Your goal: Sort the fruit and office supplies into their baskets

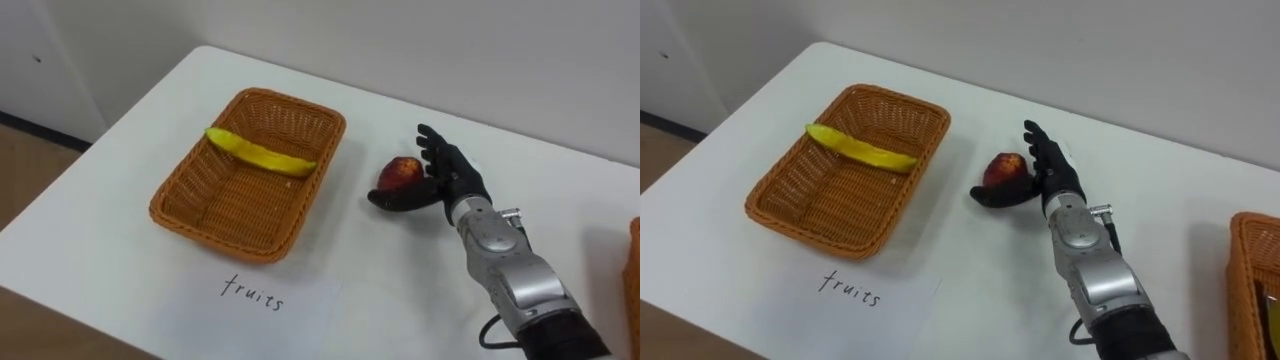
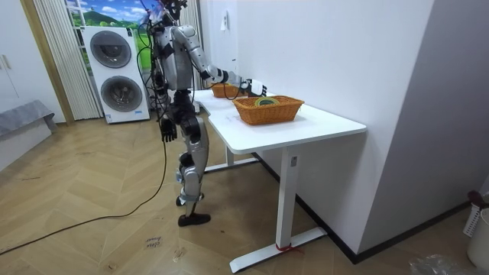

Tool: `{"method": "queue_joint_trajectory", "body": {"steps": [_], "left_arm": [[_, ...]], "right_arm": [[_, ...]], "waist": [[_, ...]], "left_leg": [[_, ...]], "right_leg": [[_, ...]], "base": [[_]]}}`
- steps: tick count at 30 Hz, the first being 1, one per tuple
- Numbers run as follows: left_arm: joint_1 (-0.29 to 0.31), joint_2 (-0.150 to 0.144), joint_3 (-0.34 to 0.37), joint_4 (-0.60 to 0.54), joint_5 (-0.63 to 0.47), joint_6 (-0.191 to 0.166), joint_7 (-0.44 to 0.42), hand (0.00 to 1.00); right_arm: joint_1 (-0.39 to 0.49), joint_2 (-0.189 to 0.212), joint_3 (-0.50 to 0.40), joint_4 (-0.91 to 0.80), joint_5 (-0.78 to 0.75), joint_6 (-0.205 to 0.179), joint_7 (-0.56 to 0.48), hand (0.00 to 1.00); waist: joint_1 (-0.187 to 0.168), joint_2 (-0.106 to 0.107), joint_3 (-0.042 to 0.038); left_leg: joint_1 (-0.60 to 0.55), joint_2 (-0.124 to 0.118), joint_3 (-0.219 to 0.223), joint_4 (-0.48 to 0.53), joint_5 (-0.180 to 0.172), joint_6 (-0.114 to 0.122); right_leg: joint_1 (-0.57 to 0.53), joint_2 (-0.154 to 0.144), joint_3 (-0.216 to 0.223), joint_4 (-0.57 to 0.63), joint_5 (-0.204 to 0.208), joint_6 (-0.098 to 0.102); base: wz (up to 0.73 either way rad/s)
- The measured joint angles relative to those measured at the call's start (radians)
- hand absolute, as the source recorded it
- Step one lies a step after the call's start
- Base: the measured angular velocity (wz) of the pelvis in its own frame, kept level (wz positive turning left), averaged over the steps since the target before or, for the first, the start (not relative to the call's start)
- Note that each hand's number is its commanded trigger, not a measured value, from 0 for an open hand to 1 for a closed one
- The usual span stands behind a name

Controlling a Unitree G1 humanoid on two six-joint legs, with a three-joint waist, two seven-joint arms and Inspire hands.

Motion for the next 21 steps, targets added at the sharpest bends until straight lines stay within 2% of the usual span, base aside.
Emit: {"method": "queue_joint_trajectory", "body": {"steps": [6,21], "left_arm": [[0.0,0.0,0.0,0.0,0.0,0.0,0.013,0.0],[0.0,-0.001,0.0,0.002,0.0,0.001,0.016,0.0]], "right_arm": [[0.0,0.0,0.0,0.0,-0.034,0.0,0.0,0.0],[0.0,0.001,0.0,0.034,-0.078,0.0,0.002,0.0]], "waist": [[-0.002,0.002,-0.0004],[0.002,0.008,-0.0053]], "left_leg": [[0.002,-0.003,-0.015,0.003,0.0,0.0],[0.004,-0.003,-0.016,0.01,0.0,0.0]], "right_leg": [[0.009,-0.001,-0.013,-0.001,-0.001,0.001],[0.017,-0.001,-0.016,-0.001,-0.001,0.001]], "base": [[0.08],[0.0]]}}
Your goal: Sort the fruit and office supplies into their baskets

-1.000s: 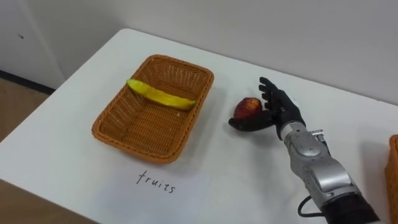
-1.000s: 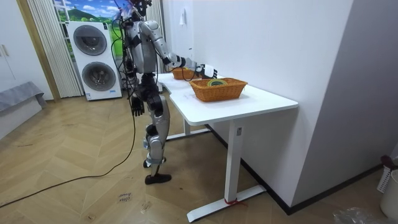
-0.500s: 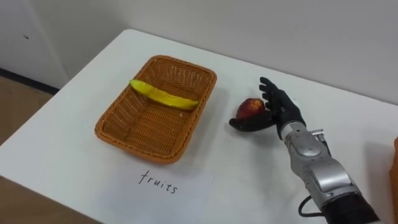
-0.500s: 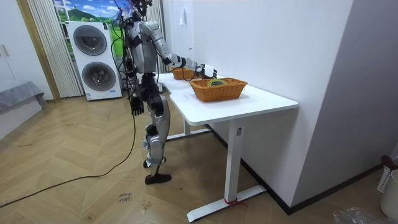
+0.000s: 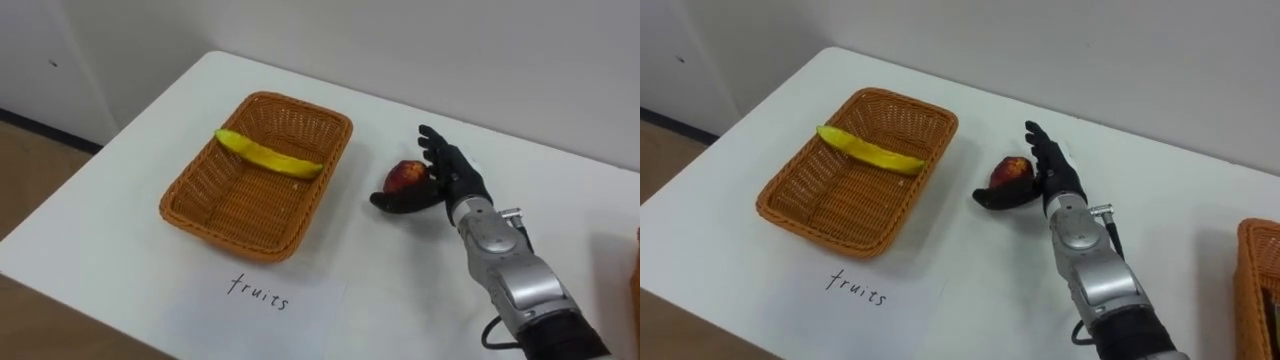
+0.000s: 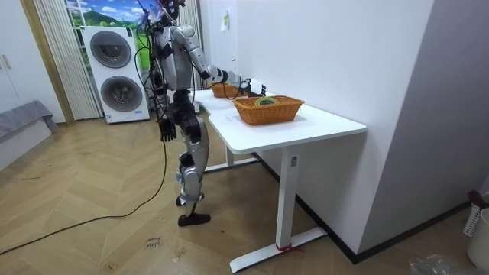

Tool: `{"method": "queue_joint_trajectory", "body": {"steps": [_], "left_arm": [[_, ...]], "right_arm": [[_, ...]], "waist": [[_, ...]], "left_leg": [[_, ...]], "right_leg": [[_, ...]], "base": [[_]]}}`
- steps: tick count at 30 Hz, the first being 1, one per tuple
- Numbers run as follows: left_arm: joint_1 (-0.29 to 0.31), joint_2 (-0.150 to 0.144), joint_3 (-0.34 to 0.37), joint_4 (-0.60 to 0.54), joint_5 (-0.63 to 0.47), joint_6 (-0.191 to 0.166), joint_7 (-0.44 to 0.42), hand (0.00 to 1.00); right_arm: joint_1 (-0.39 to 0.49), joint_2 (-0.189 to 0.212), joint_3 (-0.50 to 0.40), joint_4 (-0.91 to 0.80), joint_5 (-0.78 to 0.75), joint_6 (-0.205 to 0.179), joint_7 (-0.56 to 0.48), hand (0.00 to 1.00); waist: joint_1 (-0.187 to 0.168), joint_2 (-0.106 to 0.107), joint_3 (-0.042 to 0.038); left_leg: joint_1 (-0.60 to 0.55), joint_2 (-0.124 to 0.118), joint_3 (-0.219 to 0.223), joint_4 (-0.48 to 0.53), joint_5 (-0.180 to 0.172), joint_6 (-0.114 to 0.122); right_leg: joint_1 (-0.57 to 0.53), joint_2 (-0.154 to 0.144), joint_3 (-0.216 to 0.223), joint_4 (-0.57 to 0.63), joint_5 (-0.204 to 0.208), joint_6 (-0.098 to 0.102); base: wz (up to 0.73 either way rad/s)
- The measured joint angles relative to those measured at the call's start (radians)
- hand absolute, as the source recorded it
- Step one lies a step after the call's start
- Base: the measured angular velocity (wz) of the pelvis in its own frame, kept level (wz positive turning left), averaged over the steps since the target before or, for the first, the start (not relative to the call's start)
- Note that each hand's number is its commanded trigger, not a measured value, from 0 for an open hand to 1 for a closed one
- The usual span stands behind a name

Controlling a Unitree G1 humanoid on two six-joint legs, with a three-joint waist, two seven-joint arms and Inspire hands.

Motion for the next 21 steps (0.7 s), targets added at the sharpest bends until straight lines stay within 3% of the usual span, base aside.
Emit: {"method": "queue_joint_trajectory", "body": {"steps": [12,19,20,21], "left_arm": [[-0.002,-0.001,0.01,0.04,0.013,0.006,-0.003,0.0],[-0.004,-0.001,0.011,0.042,0.013,0.006,-0.005,0.0],[-0.004,-0.001,0.011,0.042,0.013,0.007,-0.005,0.0],[-0.004,-0.001,0.011,0.042,0.013,0.008,-0.005,0.0]], "right_arm": [[0.0,0.0,-0.003,0.015,-0.079,0.0,0.068,0.0],[0.0,0.001,-0.005,0.053,-0.11,-0.007,0.087,0.0],[0.0,0.001,-0.006,0.057,-0.112,-0.009,0.087,0.05],[0.0,0.001,-0.006,0.058,-0.113,-0.01,0.087,0.58]], "waist": [[-0.004,-0.009,-0.0065],[0.0,-0.009,0.0015],[0.0,-0.01,0.0019],[0.0,-0.01,0.0019]], "left_leg": [[0.003,-0.001,-0.007,-0.001,0.0,0.0],[0.009,-0.001,-0.012,0.002,0.0,0.001],[0.008,-0.001,-0.012,0.004,-0.001,0.001],[0.008,-0.001,-0.012,0.004,-0.001,0.001]], "right_leg": [[0.007,-0.005,-0.024,0.0,0.0,0.0],[0.017,-0.006,-0.029,0.0,-0.001,0.002],[0.017,-0.006,-0.029,0.0,-0.001,0.002],[0.017,-0.006,-0.029,0.0,-0.001,0.002]], "base": [[0.02],[0.01],[0.0],[0.0]]}}
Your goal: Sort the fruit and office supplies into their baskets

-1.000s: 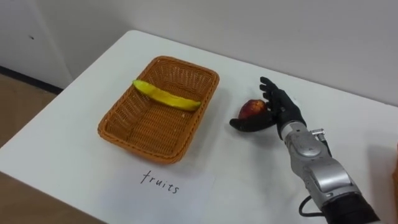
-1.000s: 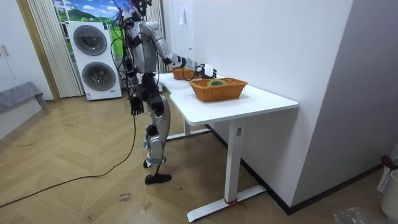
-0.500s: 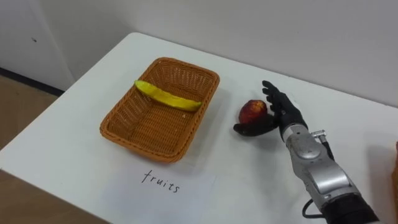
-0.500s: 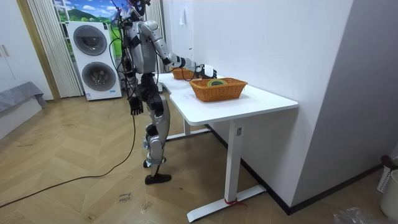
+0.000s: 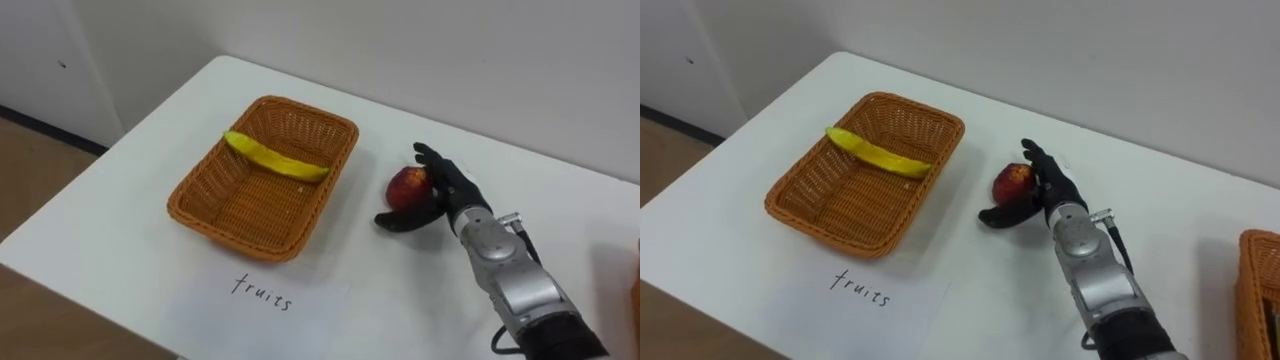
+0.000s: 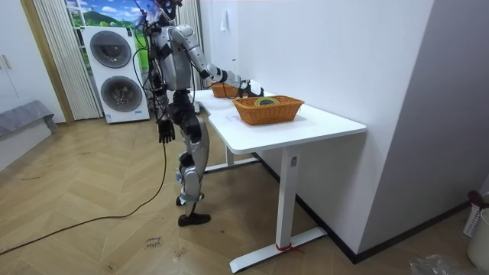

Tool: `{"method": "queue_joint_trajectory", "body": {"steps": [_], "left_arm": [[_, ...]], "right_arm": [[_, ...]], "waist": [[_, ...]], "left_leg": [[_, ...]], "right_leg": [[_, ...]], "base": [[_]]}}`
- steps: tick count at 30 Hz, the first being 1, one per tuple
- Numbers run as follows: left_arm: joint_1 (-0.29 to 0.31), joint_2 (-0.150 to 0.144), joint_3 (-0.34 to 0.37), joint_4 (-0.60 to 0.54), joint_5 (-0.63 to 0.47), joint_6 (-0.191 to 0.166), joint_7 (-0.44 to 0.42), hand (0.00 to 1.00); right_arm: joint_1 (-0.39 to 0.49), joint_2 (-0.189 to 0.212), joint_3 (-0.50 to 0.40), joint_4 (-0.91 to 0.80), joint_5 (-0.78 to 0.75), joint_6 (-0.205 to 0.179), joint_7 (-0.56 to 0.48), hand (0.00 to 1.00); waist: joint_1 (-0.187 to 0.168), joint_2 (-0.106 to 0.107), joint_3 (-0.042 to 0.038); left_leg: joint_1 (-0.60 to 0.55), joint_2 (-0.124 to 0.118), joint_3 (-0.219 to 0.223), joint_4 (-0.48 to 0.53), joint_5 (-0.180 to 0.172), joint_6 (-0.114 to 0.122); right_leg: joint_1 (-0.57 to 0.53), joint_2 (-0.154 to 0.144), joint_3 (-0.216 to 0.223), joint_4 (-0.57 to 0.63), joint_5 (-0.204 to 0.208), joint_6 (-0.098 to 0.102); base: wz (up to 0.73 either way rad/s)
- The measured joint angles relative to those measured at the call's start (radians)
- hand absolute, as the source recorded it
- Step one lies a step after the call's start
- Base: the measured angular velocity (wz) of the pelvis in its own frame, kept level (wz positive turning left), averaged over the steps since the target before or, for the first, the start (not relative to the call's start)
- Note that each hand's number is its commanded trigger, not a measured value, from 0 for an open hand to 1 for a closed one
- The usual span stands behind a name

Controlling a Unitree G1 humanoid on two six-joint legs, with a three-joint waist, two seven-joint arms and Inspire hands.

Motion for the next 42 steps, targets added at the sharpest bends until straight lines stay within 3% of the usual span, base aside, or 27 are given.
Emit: {"method": "queue_joint_trajectory", "body": {"steps": [1,2,13,42], "left_arm": [[0.0,0.0,0.0,0.0,0.0,0.003,0.0,0.0],[-0.001,0.0,0.0,0.0,0.0,0.008,0.0,0.0],[-0.004,-0.001,0.017,-0.001,0.001,0.015,-0.005,0.0],[-0.011,0.0,0.018,-0.002,-0.001,0.012,-0.014,0.0]], "right_arm": [[0.0,0.0,0.0,0.001,-0.002,-0.001,0.0,0.83],[0.0,0.0,-0.001,0.002,-0.003,-0.002,0.0,1.0],[-0.008,-0.003,-0.049,0.012,-0.052,-0.007,-0.006,1.0],[-0.008,0.002,-0.05,0.016,-0.078,0.001,0.029,1.0]], "waist": [[0.0,0.0,0.0],[0.0,0.0,0.0001],[0.0,0.002,0.0],[-0.005,-0.002,-0.0031]], "left_leg": [[-0.001,0.0,0.0,0.001,0.0,0.0],[-0.001,0.0,0.0,0.001,0.0,0.0],[-0.001,0.0,0.0,0.0,0.0,0.0],[0.008,0.0,0.002,0.0,0.0,0.0]], "right_leg": [[0.0,0.0,0.0,0.0,0.0,0.0],[0.0,-0.001,0.0,0.0,0.0,0.0],[-0.001,0.0,-0.001,0.0,0.0,0.0],[0.006,-0.001,0.001,0.0,0.0,0.0]], "base": [[0.0],[0.0],[0.0],[0.0]]}}
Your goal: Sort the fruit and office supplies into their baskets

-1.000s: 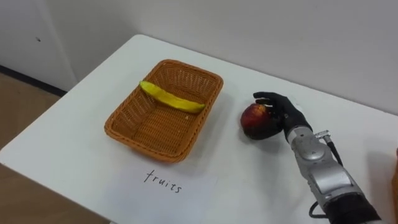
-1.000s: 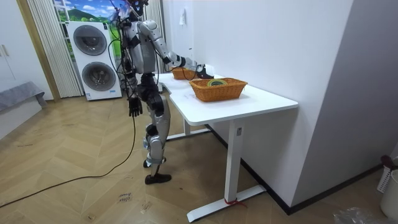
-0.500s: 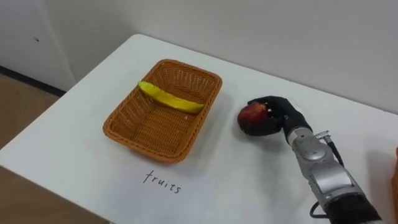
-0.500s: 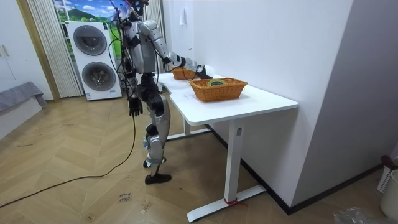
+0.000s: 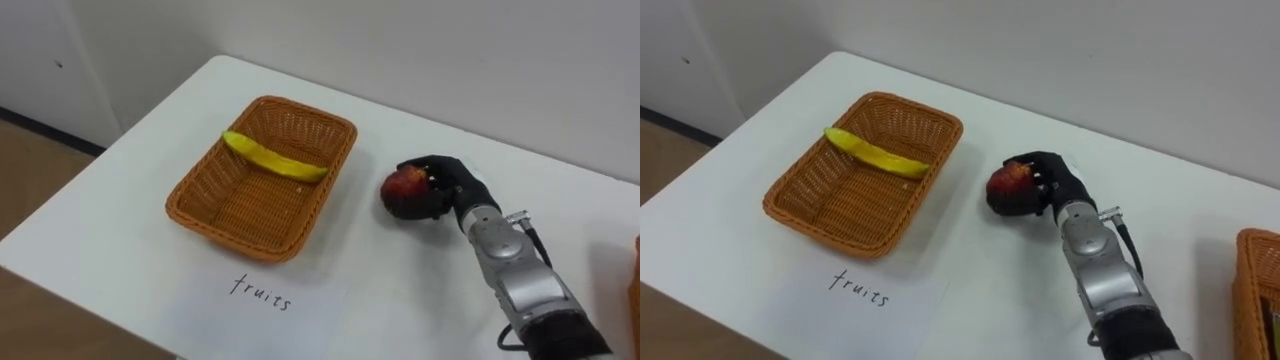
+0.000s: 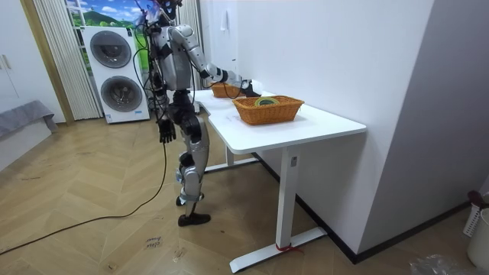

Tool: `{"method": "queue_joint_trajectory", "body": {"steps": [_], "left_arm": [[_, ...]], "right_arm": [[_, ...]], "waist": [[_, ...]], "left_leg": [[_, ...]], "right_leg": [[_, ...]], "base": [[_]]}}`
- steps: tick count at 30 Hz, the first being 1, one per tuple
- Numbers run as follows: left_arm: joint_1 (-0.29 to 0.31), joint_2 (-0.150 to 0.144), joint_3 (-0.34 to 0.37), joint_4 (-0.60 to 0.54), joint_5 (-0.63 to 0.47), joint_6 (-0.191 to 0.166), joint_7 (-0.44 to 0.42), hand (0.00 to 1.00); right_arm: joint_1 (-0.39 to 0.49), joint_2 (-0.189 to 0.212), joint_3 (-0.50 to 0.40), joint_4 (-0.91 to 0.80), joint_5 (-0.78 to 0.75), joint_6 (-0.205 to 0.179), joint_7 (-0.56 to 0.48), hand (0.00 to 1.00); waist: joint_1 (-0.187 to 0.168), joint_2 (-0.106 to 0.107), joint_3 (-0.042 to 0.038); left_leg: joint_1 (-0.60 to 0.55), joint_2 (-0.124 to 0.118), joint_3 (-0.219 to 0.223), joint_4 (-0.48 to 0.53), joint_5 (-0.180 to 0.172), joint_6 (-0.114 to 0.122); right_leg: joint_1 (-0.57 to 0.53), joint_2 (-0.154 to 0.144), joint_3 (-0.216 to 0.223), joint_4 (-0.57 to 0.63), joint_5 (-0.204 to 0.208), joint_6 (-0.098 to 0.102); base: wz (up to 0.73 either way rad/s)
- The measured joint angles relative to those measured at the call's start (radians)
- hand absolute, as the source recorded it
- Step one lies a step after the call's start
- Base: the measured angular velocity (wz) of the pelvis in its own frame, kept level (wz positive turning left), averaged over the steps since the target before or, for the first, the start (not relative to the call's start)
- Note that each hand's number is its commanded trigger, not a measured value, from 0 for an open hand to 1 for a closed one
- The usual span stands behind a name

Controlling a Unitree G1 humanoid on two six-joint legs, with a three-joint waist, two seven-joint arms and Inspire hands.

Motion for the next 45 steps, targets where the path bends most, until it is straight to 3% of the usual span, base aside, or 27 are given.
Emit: {"method": "queue_joint_trajectory", "body": {"steps": [5,13,19,28,37,39,45], "left_arm": [[0.008,-0.006,0.021,0.001,0.002,0.001,-0.002,0.0],[0.012,-0.009,0.02,0.0,0.0,-0.005,-0.003,0.0],[0.002,-0.012,0.019,0.0,-0.001,-0.015,-0.001,0.0],[-0.021,-0.014,0.02,0.037,-0.012,-0.042,0.004,0.0],[-0.031,-0.013,0.018,0.036,-0.002,-0.043,0.004,0.0],[-0.033,-0.013,0.018,0.036,0.002,-0.037,0.0,0.0],[-0.044,-0.013,0.017,0.036,0.002,-0.037,-0.007,0.0]], "right_arm": [[0.004,-0.007,-0.006,-0.125,-0.075,0.043,-0.001,1.0],[-0.002,-0.029,-0.082,-0.347,-0.125,0.041,-0.052,1.0],[-0.002,-0.044,-0.08,-0.47,-0.191,0.06,-0.059,1.0],[-0.015,-0.043,-0.068,-0.593,-0.192,0.063,-0.055,1.0],[-0.064,-0.04,0.039,-0.605,-0.192,0.066,0.015,1.0],[-0.08,-0.036,0.052,-0.605,-0.189,0.082,0.033,1.0],[-0.084,-0.034,0.098,-0.593,-0.203,0.086,0.09,1.0]], "waist": [[-0.02,0.002,-0.0007],[-0.049,-0.013,-0.013],[-0.053,-0.013,-0.0088],[-0.016,-0.032,-0.0063],[0.018,-0.034,-0.0043],[0.036,-0.034,-0.0045],[0.066,-0.036,-0.0042]], "left_leg": [[-0.005,0.0,0.004,0.0,0.0,0.001],[0.003,-0.001,0.005,-0.006,0.001,0.002],[0.001,0.001,0.014,-0.014,0.0,0.002],[0.018,0.004,0.04,-0.03,0.0,0.002],[0.008,0.013,0.04,-0.036,-0.001,0.0],[0.004,0.013,0.038,-0.036,-0.001,0.0],[0.0,0.003,0.01,-0.035,-0.001,0.0]], "right_leg": [[-0.007,-0.003,0.0,0.002,-0.002,0.003],[-0.006,-0.002,0.003,0.003,-0.002,0.003],[-0.013,-0.001,0.014,0.002,-0.002,0.003],[-0.016,0.005,0.055,0.002,-0.002,0.003],[-0.028,0.007,0.046,0.002,-0.002,0.003],[-0.031,0.007,0.041,0.001,-0.002,0.003],[-0.029,0.006,0.026,0.001,-0.002,0.003]], "base": [[-0.01],[0.0],[-0.05],[-0.09],[0.0],[0.03],[0.12]]}}
